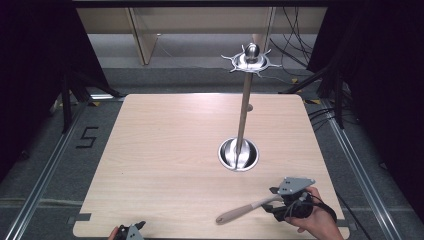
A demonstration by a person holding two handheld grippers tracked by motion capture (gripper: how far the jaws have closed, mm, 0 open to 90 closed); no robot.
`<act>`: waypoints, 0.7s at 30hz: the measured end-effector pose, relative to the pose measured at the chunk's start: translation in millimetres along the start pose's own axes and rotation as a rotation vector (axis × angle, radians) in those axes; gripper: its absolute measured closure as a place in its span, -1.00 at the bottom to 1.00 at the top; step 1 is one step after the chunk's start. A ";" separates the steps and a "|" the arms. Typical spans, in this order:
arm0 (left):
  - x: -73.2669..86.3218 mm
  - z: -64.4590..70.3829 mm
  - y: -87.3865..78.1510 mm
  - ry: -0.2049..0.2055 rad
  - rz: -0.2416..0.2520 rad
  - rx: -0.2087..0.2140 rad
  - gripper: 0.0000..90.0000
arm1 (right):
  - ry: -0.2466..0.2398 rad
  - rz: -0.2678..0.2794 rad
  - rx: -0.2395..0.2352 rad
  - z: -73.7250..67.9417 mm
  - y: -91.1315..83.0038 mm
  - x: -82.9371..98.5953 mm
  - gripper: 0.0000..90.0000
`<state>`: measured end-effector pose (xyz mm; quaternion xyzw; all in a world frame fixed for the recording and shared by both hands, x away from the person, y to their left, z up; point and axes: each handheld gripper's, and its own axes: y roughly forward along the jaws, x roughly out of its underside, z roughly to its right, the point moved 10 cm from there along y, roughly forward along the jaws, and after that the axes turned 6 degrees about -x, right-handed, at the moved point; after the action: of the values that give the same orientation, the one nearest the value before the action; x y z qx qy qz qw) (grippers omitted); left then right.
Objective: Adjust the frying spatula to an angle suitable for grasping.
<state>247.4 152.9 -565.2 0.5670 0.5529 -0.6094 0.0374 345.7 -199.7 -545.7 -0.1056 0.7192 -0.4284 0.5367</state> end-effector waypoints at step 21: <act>0.1 -0.2 -1.0 -0.002 -0.001 -0.002 -0.67 | -0.112 -0.165 -0.120 -20.5 42.6 -7.9 0.12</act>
<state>246.8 153.4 -564.6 0.5660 0.5539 -0.6094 0.0382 344.3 -158.6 -570.2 -0.2202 0.7011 -0.4209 0.5318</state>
